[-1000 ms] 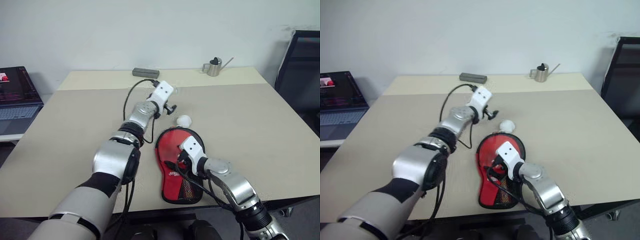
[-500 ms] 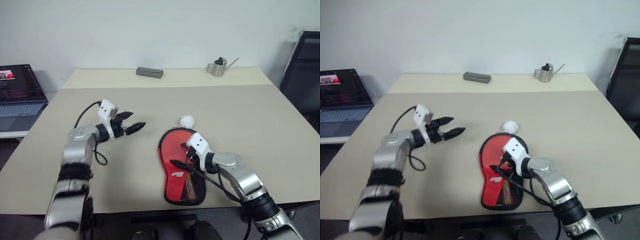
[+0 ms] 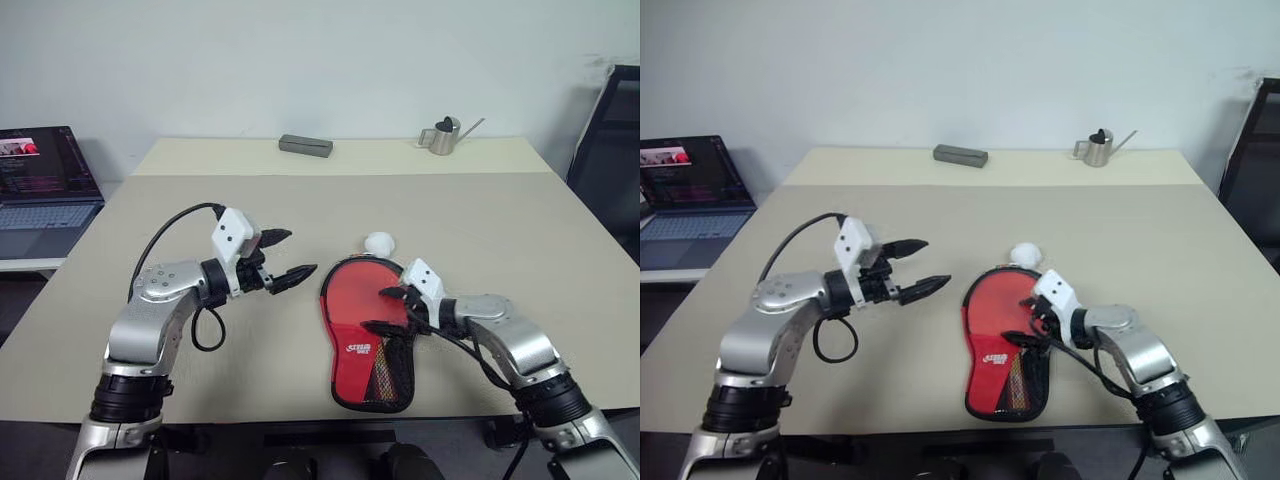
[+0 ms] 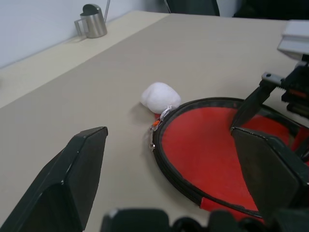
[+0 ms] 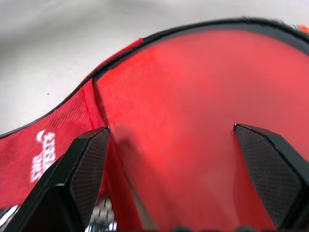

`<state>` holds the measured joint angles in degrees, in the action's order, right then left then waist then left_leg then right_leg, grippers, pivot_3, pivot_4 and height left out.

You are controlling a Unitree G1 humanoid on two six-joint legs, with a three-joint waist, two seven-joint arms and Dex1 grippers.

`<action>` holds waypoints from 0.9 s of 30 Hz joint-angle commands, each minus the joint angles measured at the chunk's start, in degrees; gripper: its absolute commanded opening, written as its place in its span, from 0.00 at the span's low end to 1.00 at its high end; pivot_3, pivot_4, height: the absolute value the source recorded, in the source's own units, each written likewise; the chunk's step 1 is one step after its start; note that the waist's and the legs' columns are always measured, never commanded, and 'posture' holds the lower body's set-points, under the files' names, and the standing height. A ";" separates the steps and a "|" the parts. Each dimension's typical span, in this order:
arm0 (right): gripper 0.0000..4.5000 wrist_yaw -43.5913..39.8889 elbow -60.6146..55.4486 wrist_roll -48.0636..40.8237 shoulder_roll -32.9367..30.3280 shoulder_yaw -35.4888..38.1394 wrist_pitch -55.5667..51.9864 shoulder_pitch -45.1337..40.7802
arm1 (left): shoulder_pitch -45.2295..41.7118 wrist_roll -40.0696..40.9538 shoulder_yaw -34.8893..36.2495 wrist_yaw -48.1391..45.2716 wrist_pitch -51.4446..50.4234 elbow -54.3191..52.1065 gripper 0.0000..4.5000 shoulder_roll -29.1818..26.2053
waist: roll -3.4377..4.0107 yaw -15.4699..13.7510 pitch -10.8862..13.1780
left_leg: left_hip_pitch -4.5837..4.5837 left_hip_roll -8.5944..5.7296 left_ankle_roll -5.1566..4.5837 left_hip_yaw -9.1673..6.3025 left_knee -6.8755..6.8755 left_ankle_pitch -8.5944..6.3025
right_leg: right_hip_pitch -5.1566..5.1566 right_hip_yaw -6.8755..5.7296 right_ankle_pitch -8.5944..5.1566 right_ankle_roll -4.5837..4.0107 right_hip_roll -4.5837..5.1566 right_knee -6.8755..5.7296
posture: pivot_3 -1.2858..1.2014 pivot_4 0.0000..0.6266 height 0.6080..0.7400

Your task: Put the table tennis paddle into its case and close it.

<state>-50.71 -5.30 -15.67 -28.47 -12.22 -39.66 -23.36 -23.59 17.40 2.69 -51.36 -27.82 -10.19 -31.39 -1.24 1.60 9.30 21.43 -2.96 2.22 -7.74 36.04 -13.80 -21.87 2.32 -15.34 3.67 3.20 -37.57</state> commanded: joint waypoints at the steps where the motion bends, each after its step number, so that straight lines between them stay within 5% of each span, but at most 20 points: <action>1: 1.00 -3.69 -4.82 -5.08 -3.89 4.32 -3.51 0.07 | -2.22 -0.77 -2.38 2.10 1.89 -0.27 0.99 1.77 | 0.03 -0.12 0.06 | 0.10 -0.03 0.00 -0.01 0.01 0.00 | -0.09 -0.01 0.02 -0.02 0.02 0.00 | 0.52 0.24 1.00; 15: 1.00 -6.61 -6.17 -12.53 -15.30 14.77 -7.38 -1.09 | -10.23 -5.80 -16.47 -0.44 7.39 13.90 0.99 10.41 | -0.04 0.08 0.37 | 0.57 -0.16 -0.07 0.09 0.00 -0.03 | -0.38 -0.04 0.18 -0.24 0.01 0.37 | 0.52 0.24 1.00; 27: 1.00 -2.92 -9.65 -15.15 -17.67 19.23 -10.77 1.23 | -8.98 -11.87 -23.11 -2.11 11.31 20.93 0.99 11.80 | -0.03 0.06 0.40 | 0.66 -0.13 -0.18 0.06 0.00 -0.13 | -0.40 -0.03 0.19 -0.21 0.08 0.48 | 0.52 0.24 1.00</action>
<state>-54.27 -12.74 -29.49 -45.70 5.35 -50.15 -21.69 -33.02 6.02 -20.00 -53.34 -17.85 10.55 -19.85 -1.27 1.66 9.70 22.08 -3.08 2.04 -7.68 36.04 -13.93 -22.27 2.31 -15.15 3.47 3.27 -37.10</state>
